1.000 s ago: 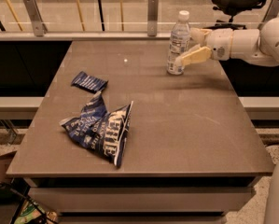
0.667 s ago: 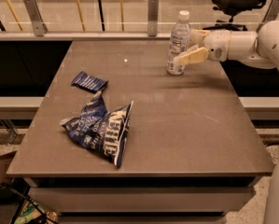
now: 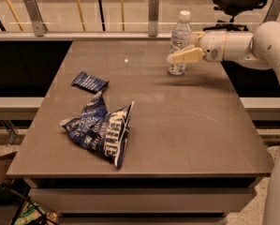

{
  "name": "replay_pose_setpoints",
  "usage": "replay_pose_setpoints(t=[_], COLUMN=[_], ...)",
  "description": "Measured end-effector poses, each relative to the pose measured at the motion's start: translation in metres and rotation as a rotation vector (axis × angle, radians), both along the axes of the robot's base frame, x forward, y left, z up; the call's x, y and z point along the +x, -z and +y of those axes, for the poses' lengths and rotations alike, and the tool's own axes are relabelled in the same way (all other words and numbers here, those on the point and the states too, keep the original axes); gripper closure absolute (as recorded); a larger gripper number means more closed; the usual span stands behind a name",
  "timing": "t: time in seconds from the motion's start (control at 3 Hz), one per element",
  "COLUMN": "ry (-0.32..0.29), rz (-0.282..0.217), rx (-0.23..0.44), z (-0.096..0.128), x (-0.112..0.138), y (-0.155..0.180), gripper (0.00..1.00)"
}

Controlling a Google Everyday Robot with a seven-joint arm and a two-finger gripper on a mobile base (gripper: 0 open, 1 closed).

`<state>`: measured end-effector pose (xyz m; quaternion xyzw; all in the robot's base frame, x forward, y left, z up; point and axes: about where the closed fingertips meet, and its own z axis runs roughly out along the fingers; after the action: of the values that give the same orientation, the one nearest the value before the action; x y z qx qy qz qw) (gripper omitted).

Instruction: Knock blue plastic bottle over

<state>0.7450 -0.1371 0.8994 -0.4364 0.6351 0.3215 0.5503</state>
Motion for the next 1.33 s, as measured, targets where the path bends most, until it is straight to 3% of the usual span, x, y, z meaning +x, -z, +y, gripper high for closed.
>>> replay_pose_setpoints(t=[1.0, 1.33], ry=[-0.016, -0.020], rz=[0.004, 0.005], rx=[0.003, 0.003], z=[0.011, 0.014], x=[0.001, 0.002], y=[0.002, 0.003], gripper=[0.87, 1.00])
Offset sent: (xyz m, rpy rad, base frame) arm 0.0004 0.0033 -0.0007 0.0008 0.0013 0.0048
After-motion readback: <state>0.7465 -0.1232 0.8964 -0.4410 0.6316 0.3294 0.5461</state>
